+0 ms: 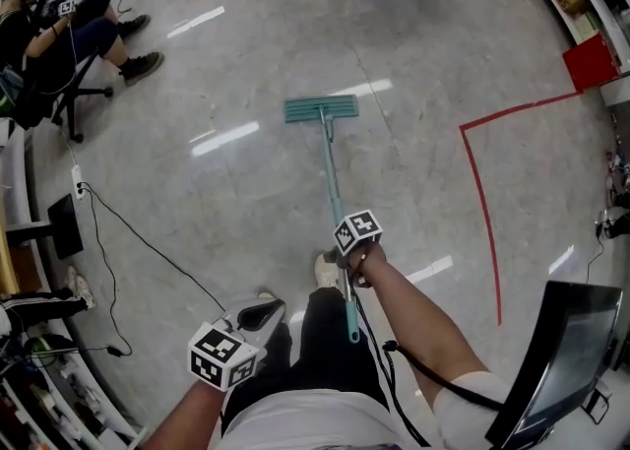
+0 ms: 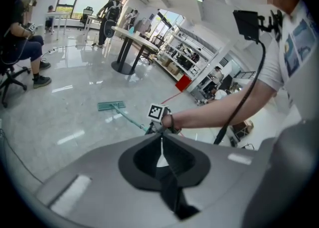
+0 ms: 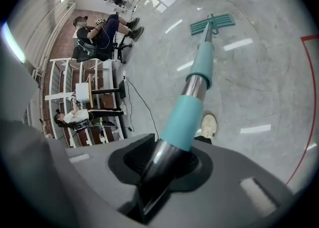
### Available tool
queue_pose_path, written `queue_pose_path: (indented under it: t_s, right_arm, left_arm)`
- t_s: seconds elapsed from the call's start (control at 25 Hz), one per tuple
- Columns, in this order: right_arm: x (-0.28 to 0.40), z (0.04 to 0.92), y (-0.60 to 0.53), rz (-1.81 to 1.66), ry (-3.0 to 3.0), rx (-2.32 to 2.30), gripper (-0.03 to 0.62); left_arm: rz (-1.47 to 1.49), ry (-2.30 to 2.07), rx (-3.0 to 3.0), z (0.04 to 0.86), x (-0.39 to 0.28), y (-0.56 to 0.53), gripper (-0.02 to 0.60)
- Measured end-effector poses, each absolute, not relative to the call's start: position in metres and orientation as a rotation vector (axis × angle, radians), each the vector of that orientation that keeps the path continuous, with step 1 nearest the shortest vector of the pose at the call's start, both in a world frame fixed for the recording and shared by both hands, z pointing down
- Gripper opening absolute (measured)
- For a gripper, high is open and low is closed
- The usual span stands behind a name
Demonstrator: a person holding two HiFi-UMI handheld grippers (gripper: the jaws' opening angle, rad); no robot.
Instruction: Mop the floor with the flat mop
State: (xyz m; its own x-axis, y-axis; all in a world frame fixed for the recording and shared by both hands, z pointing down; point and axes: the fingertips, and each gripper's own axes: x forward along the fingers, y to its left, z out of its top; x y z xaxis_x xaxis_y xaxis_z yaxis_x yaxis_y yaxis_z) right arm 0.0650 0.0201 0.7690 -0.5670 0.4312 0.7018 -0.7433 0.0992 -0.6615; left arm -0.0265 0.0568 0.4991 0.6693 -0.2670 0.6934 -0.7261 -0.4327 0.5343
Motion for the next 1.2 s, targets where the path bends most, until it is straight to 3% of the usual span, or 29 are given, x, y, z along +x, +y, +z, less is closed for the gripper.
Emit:
queue_pose_path:
  t_s: [0.76, 1.2]
  right_arm:
    - [0.100, 0.781, -0.162, 1.527, -1.461, 0.350, 0.078]
    - [0.097, 0.747, -0.068, 1.563, -1.514, 0.357, 0.085]
  left_arm:
    - [0.623, -0.913, 1.893, 0.501, -0.035, 0.051, 0.012]
    - [0.594, -0.859, 1.962, 0.493, -0.038, 0.056, 0.012]
